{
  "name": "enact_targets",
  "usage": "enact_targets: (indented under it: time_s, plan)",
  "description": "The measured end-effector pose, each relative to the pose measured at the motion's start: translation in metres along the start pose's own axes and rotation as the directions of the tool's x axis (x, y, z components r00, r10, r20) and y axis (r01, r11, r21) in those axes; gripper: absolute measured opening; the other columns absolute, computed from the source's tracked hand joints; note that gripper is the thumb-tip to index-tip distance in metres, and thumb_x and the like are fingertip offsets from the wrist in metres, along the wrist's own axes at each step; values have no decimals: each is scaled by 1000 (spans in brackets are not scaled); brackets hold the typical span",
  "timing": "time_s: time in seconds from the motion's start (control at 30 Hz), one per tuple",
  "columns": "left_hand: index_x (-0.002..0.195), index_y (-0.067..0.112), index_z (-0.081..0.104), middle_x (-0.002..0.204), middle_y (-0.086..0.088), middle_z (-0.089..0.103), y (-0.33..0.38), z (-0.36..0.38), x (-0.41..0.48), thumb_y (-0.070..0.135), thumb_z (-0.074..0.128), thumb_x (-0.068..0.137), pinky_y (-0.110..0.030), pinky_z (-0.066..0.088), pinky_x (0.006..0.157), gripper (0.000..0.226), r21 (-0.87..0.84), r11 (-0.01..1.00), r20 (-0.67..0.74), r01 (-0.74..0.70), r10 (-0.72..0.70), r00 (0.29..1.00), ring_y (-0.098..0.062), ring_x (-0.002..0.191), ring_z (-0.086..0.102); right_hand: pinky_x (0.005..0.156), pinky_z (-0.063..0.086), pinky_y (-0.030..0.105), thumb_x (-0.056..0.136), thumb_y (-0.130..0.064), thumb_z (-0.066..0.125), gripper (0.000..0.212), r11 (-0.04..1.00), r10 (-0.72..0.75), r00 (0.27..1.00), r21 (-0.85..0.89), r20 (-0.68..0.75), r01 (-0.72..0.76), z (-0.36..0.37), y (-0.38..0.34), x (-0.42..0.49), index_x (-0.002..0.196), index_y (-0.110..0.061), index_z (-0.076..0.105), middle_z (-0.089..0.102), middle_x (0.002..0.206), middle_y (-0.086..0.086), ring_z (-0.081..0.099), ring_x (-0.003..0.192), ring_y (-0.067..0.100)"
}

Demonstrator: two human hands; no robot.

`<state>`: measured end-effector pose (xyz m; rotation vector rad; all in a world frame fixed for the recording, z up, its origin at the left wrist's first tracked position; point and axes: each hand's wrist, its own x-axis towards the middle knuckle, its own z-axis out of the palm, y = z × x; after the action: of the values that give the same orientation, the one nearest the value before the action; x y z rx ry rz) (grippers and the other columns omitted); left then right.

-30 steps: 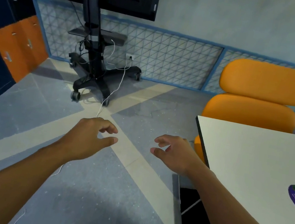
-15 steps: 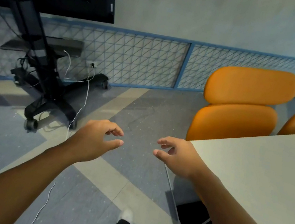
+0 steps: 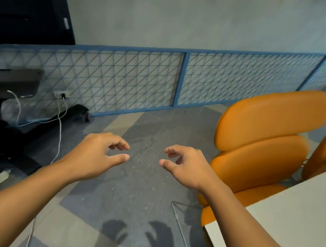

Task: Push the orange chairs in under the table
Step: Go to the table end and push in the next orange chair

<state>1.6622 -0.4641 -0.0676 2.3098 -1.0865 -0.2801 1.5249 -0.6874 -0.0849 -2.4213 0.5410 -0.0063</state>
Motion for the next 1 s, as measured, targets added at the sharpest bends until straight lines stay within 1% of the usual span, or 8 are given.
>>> enact_targets:
  time_s: [0.23,0.33,0.47,0.57,0.63,0.73,0.87,1.0]
  plan:
    - [103,36,67,106,19,65,-14,-11,136,43,70,83,-23,44,88,22,-21,997,56,-76,77,995,1,102,58,97,50,38,90,-53,66,43,999,44,993,-14,-108,-46,-55,15,97,127,-32,64,68,120,-11,61,108,16]
    - [104,33,68,107,17,65,-20,-6,196,41,70,83,-24,44,88,23,-30,992,90,-125,127,988,0,101,58,96,50,35,90,-52,66,42,997,76,984,-17,-160,-80,-74,24,131,127,-31,65,68,119,-11,61,103,14]
    - [103,35,67,106,17,65,-34,2,288,42,71,82,-27,47,89,22,-54,973,151,-225,230,961,-2,101,59,95,51,33,90,-49,67,42,985,161,955,-25,-249,-172,-100,37,184,127,-29,65,68,120,-9,63,101,13]
    - [100,38,66,104,19,65,-40,5,349,43,71,81,-26,47,86,20,-78,951,196,-301,310,930,-1,99,59,97,50,35,90,-50,67,43,965,242,916,-16,-320,-261,-120,44,217,128,-29,65,68,120,-9,63,103,13]
    - [100,37,67,103,20,65,-40,5,396,43,71,81,-27,48,86,20,-101,933,238,-345,359,903,0,98,59,99,50,36,90,-51,67,43,942,315,875,5,-368,-337,-135,49,243,128,-31,65,68,121,-10,62,105,13]
    - [102,36,68,104,19,65,-34,4,444,42,71,82,-26,47,85,21,-113,908,283,-405,420,863,0,98,58,101,49,42,89,-52,67,44,912,366,818,-4,-444,-410,-152,54,263,128,-32,65,68,122,-10,62,109,14]
    - [101,33,69,102,18,66,-15,12,504,41,72,82,-24,46,83,20,-158,860,315,-485,509,801,-1,98,59,105,44,51,89,-56,63,46,860,430,730,-6,-531,-510,-175,72,278,130,-35,63,64,130,-9,56,123,19]
    - [102,32,70,102,17,66,15,33,552,42,71,82,-23,46,84,22,-191,800,361,-568,595,718,0,98,59,111,36,53,91,-58,58,47,779,507,622,8,-597,-627,-198,96,277,132,-36,59,56,141,-4,44,135,22]
